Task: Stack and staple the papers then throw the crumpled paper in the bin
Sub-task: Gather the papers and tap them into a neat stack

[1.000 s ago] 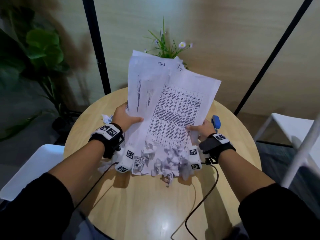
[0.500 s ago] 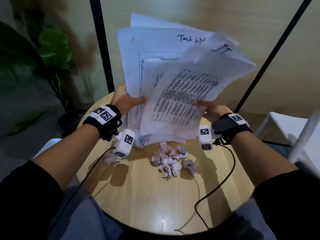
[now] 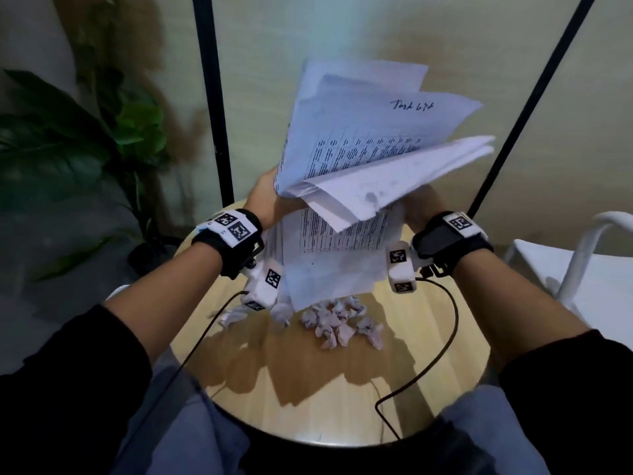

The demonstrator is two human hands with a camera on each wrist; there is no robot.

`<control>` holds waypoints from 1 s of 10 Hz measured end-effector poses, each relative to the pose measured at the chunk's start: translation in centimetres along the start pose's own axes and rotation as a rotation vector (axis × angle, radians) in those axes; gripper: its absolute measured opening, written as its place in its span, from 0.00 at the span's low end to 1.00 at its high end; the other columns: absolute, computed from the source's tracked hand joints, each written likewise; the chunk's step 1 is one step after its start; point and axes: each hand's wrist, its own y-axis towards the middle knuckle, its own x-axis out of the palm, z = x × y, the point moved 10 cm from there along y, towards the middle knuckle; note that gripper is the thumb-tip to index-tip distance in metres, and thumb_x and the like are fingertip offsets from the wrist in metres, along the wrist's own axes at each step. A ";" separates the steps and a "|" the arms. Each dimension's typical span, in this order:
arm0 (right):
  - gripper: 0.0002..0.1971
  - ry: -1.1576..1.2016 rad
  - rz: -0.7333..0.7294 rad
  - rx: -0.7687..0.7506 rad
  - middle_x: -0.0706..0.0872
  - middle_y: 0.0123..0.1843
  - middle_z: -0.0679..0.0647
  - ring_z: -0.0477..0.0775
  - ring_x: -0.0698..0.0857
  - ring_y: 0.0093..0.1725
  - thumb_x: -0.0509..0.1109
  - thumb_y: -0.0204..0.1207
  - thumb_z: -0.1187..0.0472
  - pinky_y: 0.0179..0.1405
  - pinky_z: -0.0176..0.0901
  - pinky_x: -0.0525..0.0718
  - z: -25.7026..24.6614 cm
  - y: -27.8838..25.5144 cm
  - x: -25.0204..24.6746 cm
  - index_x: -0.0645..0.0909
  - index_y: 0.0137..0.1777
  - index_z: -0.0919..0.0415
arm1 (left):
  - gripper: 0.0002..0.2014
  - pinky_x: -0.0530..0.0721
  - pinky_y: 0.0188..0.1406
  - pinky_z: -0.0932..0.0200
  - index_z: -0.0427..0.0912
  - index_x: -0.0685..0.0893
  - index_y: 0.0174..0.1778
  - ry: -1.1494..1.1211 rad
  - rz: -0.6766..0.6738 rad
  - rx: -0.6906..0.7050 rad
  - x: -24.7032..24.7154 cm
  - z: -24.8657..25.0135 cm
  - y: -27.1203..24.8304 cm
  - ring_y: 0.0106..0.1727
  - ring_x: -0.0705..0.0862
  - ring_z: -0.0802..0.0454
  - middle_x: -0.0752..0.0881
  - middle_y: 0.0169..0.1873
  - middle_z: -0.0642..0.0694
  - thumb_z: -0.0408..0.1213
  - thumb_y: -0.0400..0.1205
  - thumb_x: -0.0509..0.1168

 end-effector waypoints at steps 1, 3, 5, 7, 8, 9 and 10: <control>0.34 -0.037 0.024 0.011 0.92 0.44 0.55 0.60 0.89 0.48 0.88 0.39 0.47 0.53 0.57 0.88 -1.3 -1.4 0.6 0.85 0.47 0.59 | 0.36 0.81 0.65 0.47 0.32 0.75 0.67 0.145 0.158 -0.076 -1.8 -1.1 0.4 0.62 0.83 0.41 0.84 0.60 0.36 0.41 0.65 0.78; 0.27 0.067 0.095 -0.069 0.87 0.49 0.56 0.61 0.85 0.57 0.82 0.61 0.61 0.65 0.58 0.82 -1.8 -1.8 1.1 0.78 0.59 0.65 | 0.32 0.82 0.48 0.56 0.30 0.65 0.69 0.000 0.223 -0.092 -1.6 -2.1 0.5 0.59 0.82 0.39 0.80 0.50 0.44 0.38 0.75 0.72; 0.18 0.000 0.043 -0.084 0.87 0.49 0.55 0.53 0.88 0.49 0.79 0.65 0.68 0.55 0.46 0.87 -1.2 -1.6 1.4 0.80 0.54 0.63 | 0.29 0.73 0.73 0.61 0.34 0.58 0.73 -0.140 0.174 -0.010 -0.1 -2.3 1.0 0.67 0.74 0.56 0.73 0.70 0.47 0.36 0.81 0.66; 0.13 0.027 0.173 -0.073 0.85 0.41 0.51 0.54 0.85 0.45 0.80 0.64 0.67 0.57 0.48 0.85 -0.7 -2.0 -0.9 0.78 0.40 0.56 | 0.27 0.71 0.36 0.89 0.37 0.57 0.73 -0.025 0.106 0.074 1.6 -1.6 1.3 0.44 0.72 0.72 0.69 0.49 0.62 0.28 0.82 0.63; 0.15 0.053 0.180 -0.086 0.86 0.42 0.50 0.56 0.86 0.48 0.82 0.62 0.66 0.55 0.46 0.84 -0.3 -2.2 -1.9 0.79 0.42 0.54 | 0.32 0.74 0.61 0.72 0.35 0.58 0.73 -0.081 0.142 0.029 1.2 -2.2 1.4 0.61 0.71 0.61 0.72 0.60 0.52 0.32 0.78 0.69; 0.20 0.015 0.157 -0.062 0.88 0.48 0.53 0.57 0.86 0.54 0.84 0.59 0.63 0.57 0.49 0.84 0.6 -2.3 -2.5 0.80 0.48 0.55 | 0.29 0.78 0.65 0.57 0.41 0.60 0.62 -0.100 0.182 -0.021 0.9 -3.3 1.7 0.59 0.79 0.52 0.78 0.57 0.49 0.34 0.75 0.73; 0.27 -0.030 0.143 -0.051 0.87 0.56 0.58 0.60 0.86 0.58 0.84 0.58 0.64 0.61 0.53 0.83 1.2 -2.3 -2.6 0.78 0.56 0.57 | 0.29 0.78 0.63 0.58 0.47 0.59 0.60 -0.085 0.189 -0.044 1.3 -3.8 1.7 0.56 0.82 0.51 0.81 0.54 0.48 0.35 0.75 0.73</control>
